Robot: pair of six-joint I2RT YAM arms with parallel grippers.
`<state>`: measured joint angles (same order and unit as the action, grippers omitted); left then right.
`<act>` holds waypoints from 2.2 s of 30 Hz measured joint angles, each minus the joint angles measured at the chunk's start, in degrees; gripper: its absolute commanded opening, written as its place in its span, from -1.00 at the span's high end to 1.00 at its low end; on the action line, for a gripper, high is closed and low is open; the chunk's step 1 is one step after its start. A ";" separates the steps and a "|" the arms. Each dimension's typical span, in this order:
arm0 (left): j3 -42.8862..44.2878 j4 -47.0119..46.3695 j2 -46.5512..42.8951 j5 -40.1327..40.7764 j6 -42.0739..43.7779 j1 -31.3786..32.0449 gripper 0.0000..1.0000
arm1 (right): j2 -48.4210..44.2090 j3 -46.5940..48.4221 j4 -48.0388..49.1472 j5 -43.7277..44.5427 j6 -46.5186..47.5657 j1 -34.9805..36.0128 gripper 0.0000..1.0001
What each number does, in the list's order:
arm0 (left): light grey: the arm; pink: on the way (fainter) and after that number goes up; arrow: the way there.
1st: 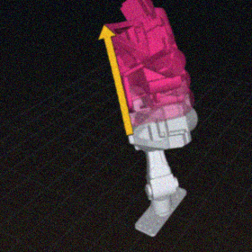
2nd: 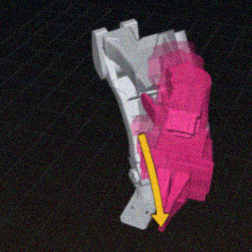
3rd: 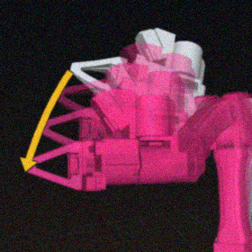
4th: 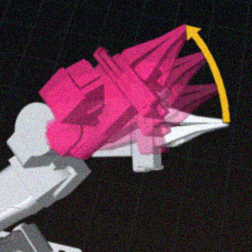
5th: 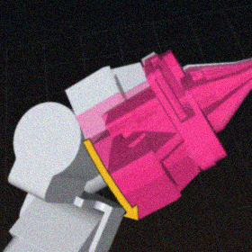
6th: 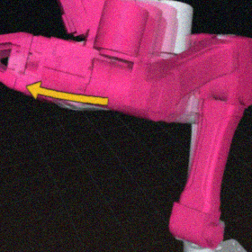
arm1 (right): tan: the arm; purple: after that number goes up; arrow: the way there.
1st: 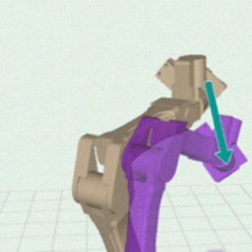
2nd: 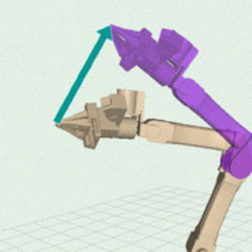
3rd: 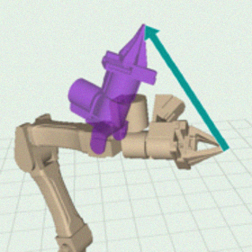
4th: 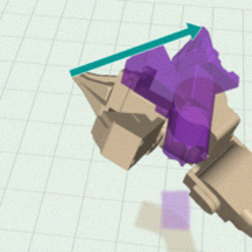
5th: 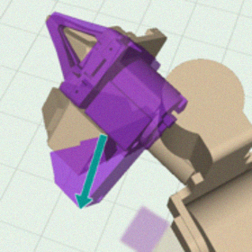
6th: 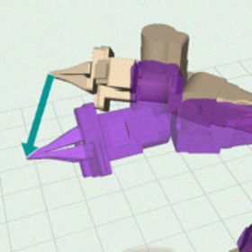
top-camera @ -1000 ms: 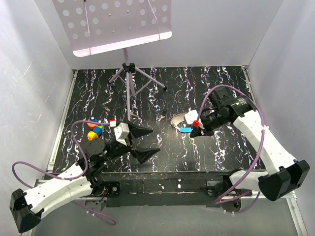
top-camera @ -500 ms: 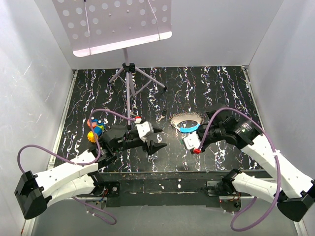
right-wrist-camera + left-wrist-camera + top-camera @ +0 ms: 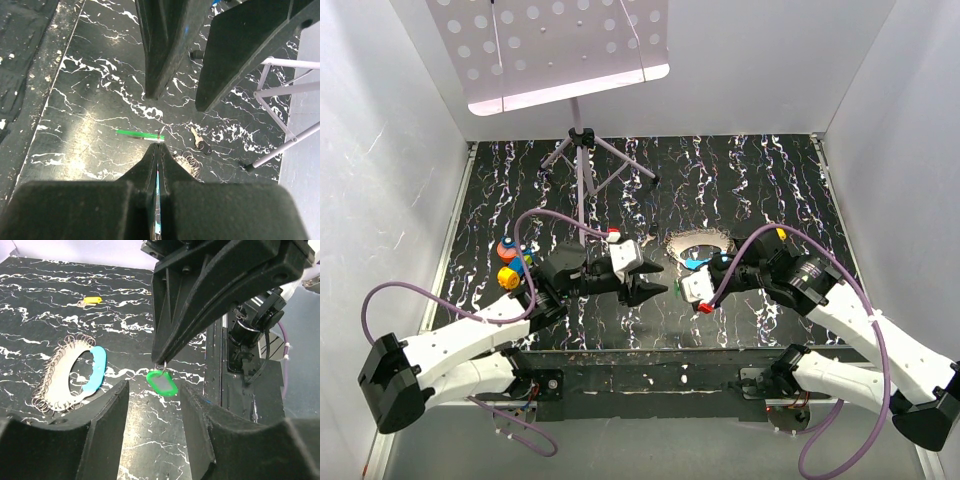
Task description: Put the keys on the keyring
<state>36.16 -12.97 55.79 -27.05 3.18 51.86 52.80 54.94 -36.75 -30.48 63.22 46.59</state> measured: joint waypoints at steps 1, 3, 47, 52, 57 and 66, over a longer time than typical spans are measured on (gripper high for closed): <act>0.59 -0.17 0.81 -0.15 -0.17 0.00 0.16 | 0.00 -0.07 0.48 0.26 -0.24 0.00 0.97; 1.64 -0.33 2.25 -0.46 -0.17 0.00 0.17 | 0.00 -0.15 1.14 0.57 -0.74 0.00 0.97; -5.70 -0.20 -8.61 2.01 1.88 0.00 0.49 | -8.39 -11.78 25.44 -5.29 -23.04 -0.42 0.97; -7.63 -5.86 -8.66 2.71 -0.28 0.00 0.49 | -7.56 -11.78 27.10 -7.61 -25.59 -0.42 0.97; -8.76 -10.25 -8.44 2.69 -1.92 0.00 0.49 | -6.80 -11.78 28.50 -10.27 -27.89 -0.42 0.97; -9.81 -13.53 -9.25 2.73 -4.68 -0.13 0.53 | -5.03 -11.76 31.98 -11.93 -33.46 -0.46 0.97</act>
<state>26.35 -26.50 46.54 -24.32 -1.50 51.72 47.77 43.18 -4.78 -42.41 29.76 46.13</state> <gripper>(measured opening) 0.252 0.023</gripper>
